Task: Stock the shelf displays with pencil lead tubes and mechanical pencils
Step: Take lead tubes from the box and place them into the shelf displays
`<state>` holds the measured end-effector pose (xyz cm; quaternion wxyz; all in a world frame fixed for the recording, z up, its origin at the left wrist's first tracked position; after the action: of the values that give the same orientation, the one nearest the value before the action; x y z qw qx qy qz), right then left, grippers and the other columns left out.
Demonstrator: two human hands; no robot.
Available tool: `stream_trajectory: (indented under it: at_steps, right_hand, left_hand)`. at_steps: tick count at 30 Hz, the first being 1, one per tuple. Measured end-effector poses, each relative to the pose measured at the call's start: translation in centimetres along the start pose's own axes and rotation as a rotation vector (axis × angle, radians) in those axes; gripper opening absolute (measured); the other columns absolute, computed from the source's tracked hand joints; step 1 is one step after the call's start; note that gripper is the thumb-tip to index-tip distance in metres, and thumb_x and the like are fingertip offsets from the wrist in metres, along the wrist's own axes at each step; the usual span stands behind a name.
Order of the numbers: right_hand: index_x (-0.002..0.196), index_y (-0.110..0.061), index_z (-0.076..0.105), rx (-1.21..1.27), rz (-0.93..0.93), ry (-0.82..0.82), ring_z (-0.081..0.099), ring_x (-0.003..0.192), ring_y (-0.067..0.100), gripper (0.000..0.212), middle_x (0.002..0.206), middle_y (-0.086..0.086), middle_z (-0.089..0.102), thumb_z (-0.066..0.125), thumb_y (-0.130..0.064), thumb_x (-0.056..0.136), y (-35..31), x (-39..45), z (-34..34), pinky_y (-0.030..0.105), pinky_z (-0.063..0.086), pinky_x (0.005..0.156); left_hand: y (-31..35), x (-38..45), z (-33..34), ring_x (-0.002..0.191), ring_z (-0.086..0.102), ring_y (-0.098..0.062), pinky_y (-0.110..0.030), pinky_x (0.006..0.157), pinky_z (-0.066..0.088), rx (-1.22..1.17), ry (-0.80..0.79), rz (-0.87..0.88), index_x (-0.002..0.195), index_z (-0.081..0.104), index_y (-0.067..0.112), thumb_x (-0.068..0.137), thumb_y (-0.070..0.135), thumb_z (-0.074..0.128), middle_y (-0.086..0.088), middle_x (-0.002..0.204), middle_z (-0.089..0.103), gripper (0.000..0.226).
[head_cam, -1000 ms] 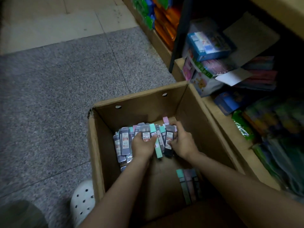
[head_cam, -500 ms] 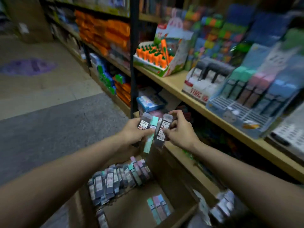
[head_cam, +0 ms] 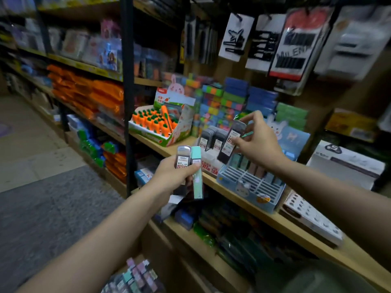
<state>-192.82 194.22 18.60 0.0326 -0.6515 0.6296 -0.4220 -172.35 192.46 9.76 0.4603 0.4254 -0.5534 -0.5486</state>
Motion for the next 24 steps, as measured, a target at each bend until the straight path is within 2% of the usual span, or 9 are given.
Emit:
stream_trajectory:
  at_steps: [3, 5, 7, 9, 11, 15, 20, 22, 24]
  right_hand:
    - [0.103, -0.024, 0.041, -0.062, -0.044, 0.053, 0.061, 0.07, 0.01, 0.036, 0.076, -0.005, 0.056, 0.073, -0.019, 0.086, 0.4, 2.1, -0.1, 0.028, 0.047, 0.054]
    - [0.102, -0.023, 0.042, -0.101, -0.053, 0.08, 0.057, 0.068, 0.005, 0.035, 0.074, -0.005, 0.057, 0.073, -0.02, 0.086, 0.8, 3.3, 0.4, 0.022, 0.039, 0.053]
    - [0.1, -0.023, 0.043, -0.14, -0.049, 0.088, 0.055, 0.067, 0.004, 0.034, 0.074, -0.006, 0.057, 0.073, -0.02, 0.085, 1.1, 4.3, 1.3, 0.018, 0.036, 0.052]
    - [0.099, -0.023, 0.044, -0.182, -0.048, 0.077, 0.056, 0.07, 0.012, 0.032, 0.078, -0.003, 0.059, 0.073, -0.019, 0.085, 1.3, 5.2, 2.4, 0.021, 0.036, 0.055]
    - [0.098, -0.021, 0.045, -0.219, -0.052, 0.051, 0.057, 0.078, 0.02, 0.03, 0.086, 0.004, 0.062, 0.072, -0.019, 0.086, 1.5, 6.0, 3.5, 0.028, 0.041, 0.065]
    - [0.103, -0.019, 0.05, -0.319, -0.046, 0.022, 0.063, 0.087, 0.026, 0.028, 0.095, 0.009, 0.068, 0.072, -0.021, 0.086, 2.0, 6.8, 5.1, 0.043, 0.055, 0.077]
    - [0.101, -0.018, 0.057, -0.282, -0.084, 0.024, 0.062, 0.08, 0.016, 0.026, 0.092, 0.003, 0.067, 0.076, -0.019, 0.083, 1.9, 7.6, 5.7, 0.031, 0.053, 0.068]
    - [0.098, -0.018, 0.058, -0.286, -0.098, 0.019, 0.063, 0.08, 0.016, 0.025, 0.087, -0.001, 0.065, 0.077, -0.019, 0.081, 1.7, 7.7, 5.6, 0.034, 0.056, 0.07]
    - [0.097, -0.018, 0.059, -0.277, -0.097, 0.017, 0.064, 0.081, 0.016, 0.025, 0.087, -0.002, 0.065, 0.077, -0.018, 0.08, 1.7, 7.7, 5.5, 0.034, 0.057, 0.072]
  left_hand:
    - [-0.4, 1.5, -0.3, 0.06, 0.057, -0.013, -0.021, 0.047, 0.047, -0.035, 0.014, 0.009, 0.094, 0.071, 0.011, 0.088, 0.017, 0.071, 0.0, 0.065, 0.067, 0.009]
    - [-0.9, 2.3, -0.6, 0.065, 0.061, -0.015, -0.021, 0.051, 0.051, -0.03, 0.008, -0.01, 0.095, 0.071, 0.013, 0.087, 0.016, 0.072, -0.005, 0.075, 0.072, 0.009]
    - [-1.6, 3.1, -0.8, 0.06, 0.06, -0.01, -0.02, 0.05, 0.049, -0.024, 0.002, -0.023, 0.096, 0.071, 0.015, 0.087, 0.015, 0.072, 0.002, 0.07, 0.071, 0.009]
    - [-2.2, 4.0, -1.0, 0.059, 0.058, -0.008, -0.019, 0.051, 0.047, -0.013, 0.006, -0.035, 0.097, 0.071, 0.016, 0.086, 0.017, 0.072, 0.006, 0.069, 0.069, 0.011]
    - [-2.6, 4.9, -1.1, 0.062, 0.059, -0.007, -0.019, 0.052, 0.047, -0.015, 0.015, -0.036, 0.1, 0.071, 0.017, 0.086, 0.019, 0.073, 0.009, 0.069, 0.07, 0.014]
    - [-3.2, 6.2, -1.2, 0.058, 0.062, -0.002, -0.018, 0.051, 0.048, -0.055, 0.008, -0.038, 0.101, 0.071, 0.018, 0.086, 0.022, 0.073, 0.012, 0.064, 0.07, 0.016]
    - [-4.3, 6.9, -1.0, 0.07, 0.063, -0.012, -0.033, 0.067, 0.052, -0.12, 0.011, -0.08, 0.104, 0.072, 0.019, 0.085, 0.021, 0.074, 0.004, 0.079, 0.072, 0.02]
    - [-4.6, 7.0, -0.9, 0.07, 0.063, -0.011, -0.032, 0.067, 0.052, -0.135, 0.02, -0.093, 0.104, 0.072, 0.018, 0.084, 0.021, 0.075, 0.0, 0.087, 0.073, 0.021]
    - [-4.7, 7.1, -0.9, 0.066, 0.063, -0.009, -0.029, 0.063, 0.051, -0.142, 0.028, -0.095, 0.104, 0.072, 0.018, 0.084, 0.021, 0.075, 0.0, 0.087, 0.073, 0.021]
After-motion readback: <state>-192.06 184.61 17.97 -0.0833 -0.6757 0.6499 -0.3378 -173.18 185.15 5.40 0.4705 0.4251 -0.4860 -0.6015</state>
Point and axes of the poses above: each hand's wrist, its own x-axis towards the middle knuckle, its own z-axis out of the palm, y = z × x, the point moved 1 cm from there along x, towards the middle knuckle
